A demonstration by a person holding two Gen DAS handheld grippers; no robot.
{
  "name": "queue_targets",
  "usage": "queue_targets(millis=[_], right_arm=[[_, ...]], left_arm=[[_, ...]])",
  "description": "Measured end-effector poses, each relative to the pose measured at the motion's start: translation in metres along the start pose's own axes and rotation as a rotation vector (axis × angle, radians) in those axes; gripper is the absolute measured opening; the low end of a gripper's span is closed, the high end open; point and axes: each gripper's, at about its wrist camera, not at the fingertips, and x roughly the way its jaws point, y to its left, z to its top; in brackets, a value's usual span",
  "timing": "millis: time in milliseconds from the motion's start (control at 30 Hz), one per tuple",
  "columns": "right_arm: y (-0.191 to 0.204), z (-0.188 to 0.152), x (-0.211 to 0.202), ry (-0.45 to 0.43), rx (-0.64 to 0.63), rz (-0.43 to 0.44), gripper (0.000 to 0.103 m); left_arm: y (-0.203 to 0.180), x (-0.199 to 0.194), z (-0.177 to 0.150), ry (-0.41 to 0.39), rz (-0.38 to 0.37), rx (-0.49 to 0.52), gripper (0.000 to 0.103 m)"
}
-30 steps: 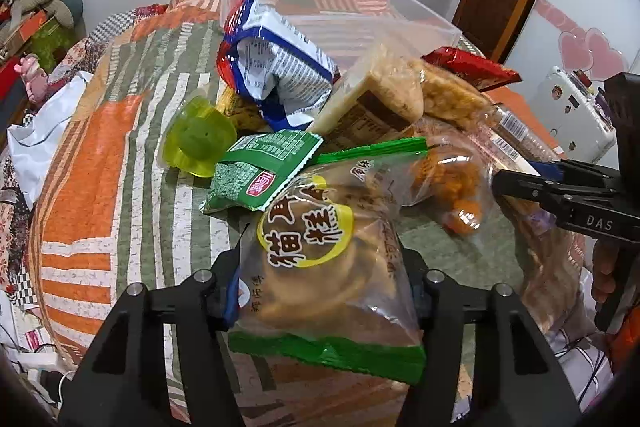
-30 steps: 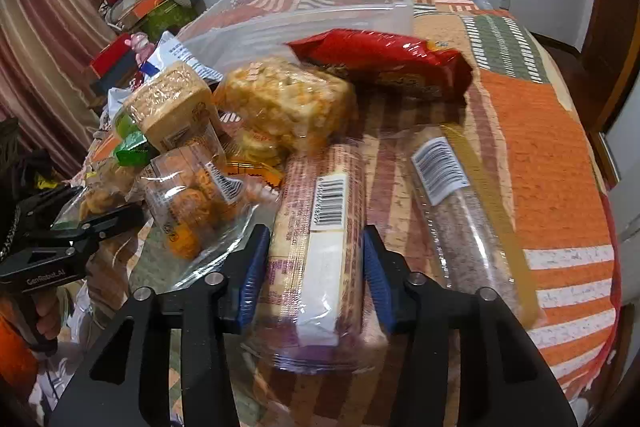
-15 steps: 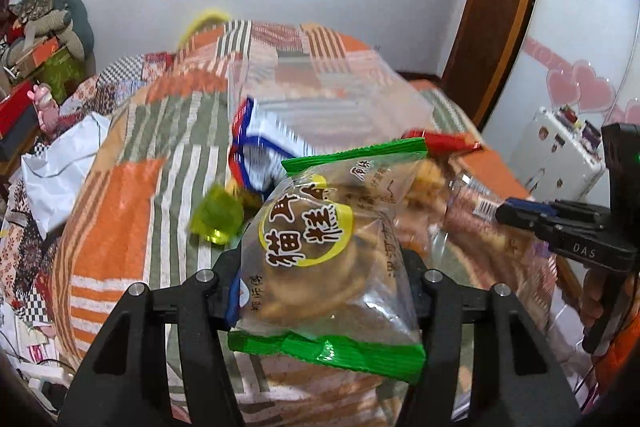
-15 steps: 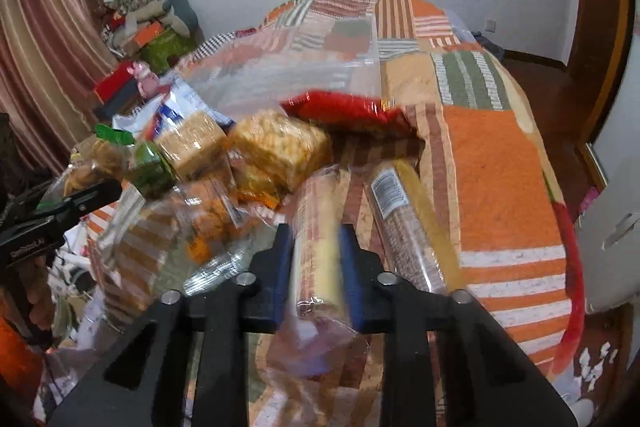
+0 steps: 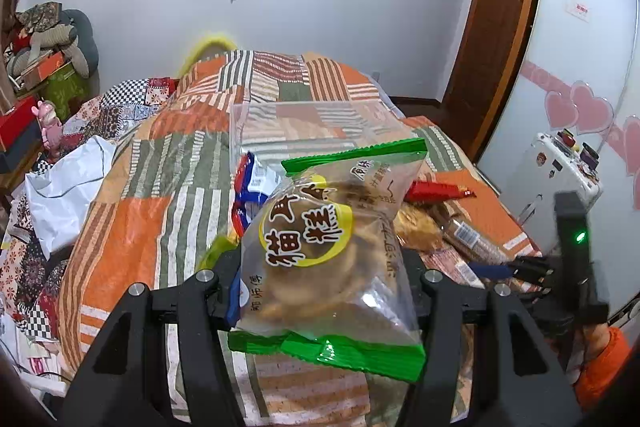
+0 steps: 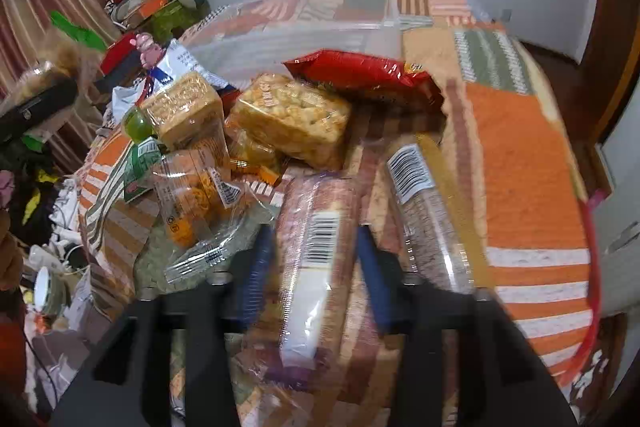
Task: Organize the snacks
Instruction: 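Lower the cake bag and biscuit roll into the clear box and open both tools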
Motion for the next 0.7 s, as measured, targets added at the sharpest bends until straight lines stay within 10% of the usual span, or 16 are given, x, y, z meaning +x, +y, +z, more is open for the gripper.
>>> queue_targets(millis=[700], right_arm=[[0.014,0.041,-0.061,-0.228,-0.057,-0.02,0.041]], left_arm=[[0.017,0.021,0.072,-0.102,0.031,-0.019,0.057]])
